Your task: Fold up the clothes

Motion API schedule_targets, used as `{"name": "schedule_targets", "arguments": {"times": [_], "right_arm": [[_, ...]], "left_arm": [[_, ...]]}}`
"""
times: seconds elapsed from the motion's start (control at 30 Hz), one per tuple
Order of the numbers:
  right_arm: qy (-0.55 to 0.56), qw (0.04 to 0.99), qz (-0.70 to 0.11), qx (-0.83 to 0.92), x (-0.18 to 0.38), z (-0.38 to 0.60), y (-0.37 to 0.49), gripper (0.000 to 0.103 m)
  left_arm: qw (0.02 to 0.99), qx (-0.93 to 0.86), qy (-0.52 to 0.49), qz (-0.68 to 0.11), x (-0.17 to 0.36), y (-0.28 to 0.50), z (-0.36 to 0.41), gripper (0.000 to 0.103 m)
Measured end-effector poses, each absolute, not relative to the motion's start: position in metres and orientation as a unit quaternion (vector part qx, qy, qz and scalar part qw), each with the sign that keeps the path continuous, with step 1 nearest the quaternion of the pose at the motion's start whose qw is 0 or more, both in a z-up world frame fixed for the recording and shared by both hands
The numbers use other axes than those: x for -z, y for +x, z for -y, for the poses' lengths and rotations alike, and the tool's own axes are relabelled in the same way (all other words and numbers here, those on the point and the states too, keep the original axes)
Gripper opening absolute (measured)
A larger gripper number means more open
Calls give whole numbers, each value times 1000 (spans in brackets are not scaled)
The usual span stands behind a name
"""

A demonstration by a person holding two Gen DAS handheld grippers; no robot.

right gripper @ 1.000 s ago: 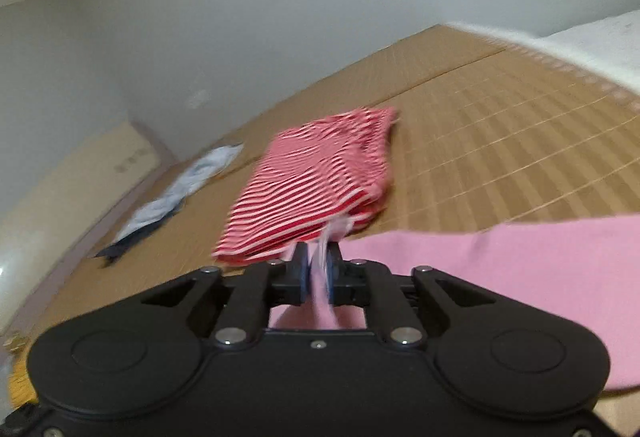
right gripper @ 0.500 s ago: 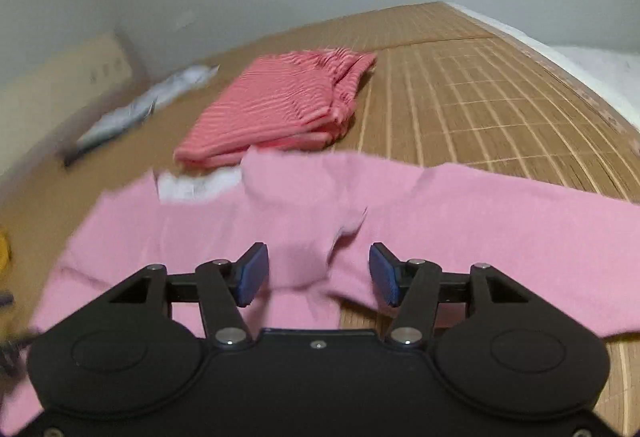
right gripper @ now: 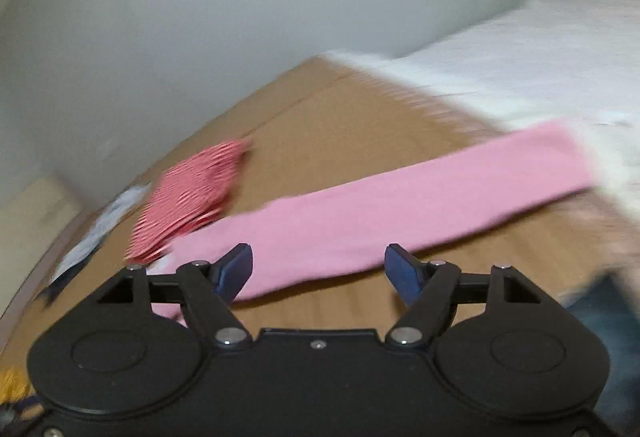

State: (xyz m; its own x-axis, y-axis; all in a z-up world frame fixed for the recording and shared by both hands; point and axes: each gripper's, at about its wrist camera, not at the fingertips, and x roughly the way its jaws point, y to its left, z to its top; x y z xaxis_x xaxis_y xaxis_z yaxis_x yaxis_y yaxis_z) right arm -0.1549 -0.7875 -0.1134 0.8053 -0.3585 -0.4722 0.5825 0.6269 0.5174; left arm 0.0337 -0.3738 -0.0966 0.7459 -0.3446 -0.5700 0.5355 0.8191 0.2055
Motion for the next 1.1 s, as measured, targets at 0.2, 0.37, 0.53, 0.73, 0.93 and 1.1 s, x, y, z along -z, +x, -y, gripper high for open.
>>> {"name": "schedule_targets", "arguments": {"times": [0.2,0.37,0.53,0.73,0.93,1.1], "right_arm": [[408,838,-125,342,124,833,-206,74],[482,810,-87,323,143,857,-217,74],[508,799,-68,315,150,875,-221,62],[492,802,-93,327,149,890,-202,21],[438,848,-97,284,135,870,-179,6],[385,900,-86,188,89,823,-139,6]], "left_arm": [[917,240,181,-262,98,34,375,103],[917,241,177,-264,98,34,374,103],[917,241,177,-265,98,34,374,103],[917,241,176,-265,98,34,373,103],[917,241,175,-265,98,34,373,103],[917,241,177,-264,97,33,374,103]]}}
